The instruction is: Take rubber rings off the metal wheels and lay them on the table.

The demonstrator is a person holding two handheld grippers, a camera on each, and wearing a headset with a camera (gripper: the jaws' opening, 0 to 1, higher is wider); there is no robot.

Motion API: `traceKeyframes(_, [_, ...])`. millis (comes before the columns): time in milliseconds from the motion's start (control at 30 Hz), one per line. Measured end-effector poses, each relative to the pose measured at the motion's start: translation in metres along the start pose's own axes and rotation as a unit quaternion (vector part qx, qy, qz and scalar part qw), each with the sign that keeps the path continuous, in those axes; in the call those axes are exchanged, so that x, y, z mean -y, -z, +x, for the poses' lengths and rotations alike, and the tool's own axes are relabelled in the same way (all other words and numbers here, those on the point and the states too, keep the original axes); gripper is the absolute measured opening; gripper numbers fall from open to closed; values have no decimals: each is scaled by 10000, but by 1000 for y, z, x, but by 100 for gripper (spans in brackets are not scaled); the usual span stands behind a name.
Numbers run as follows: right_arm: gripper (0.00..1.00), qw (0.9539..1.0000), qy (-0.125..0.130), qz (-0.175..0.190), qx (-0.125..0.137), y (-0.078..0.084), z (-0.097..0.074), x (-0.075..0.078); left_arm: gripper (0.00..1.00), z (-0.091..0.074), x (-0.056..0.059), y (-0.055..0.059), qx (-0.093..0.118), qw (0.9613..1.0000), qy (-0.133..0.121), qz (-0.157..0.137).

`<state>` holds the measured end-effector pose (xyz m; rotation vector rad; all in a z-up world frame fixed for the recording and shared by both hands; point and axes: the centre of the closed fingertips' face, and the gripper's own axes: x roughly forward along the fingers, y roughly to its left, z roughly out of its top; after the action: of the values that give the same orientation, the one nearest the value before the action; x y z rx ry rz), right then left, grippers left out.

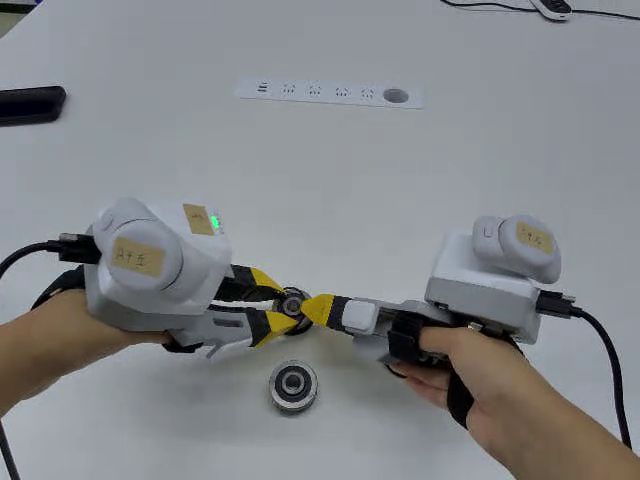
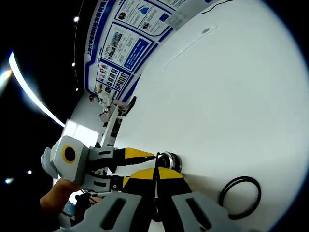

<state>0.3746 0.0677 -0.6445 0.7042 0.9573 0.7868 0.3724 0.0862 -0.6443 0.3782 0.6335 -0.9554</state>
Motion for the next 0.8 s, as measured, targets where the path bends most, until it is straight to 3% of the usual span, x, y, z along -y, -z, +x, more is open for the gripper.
traceKeyframes(67, [2, 10000, -32, -18, -28, 1, 0, -2, 29, -8, -5, 3, -1, 9999, -123, -16])
traceKeyframes(200, [2, 10000, -98, -16, 4, -1, 0, -6, 26, -18, -9, 3, 63, 9996, -275, -75])
traceKeyframes(400, [2, 9987, -371, 187, 304, -18, -10, -19, 28, -21, -7, -5, 181, 9995, -259, -62])
traceKeyframes(567, [2, 9978, -162, 335, 551, -31, -32, -1, 27, -18, -8, -17, 333, 9991, -273, -41])
traceKeyframes(800, [2, 9962, 206, 589, 603, -22, -58, 31, 25, -15, -6, -28, 504, 9983, -298, 50])
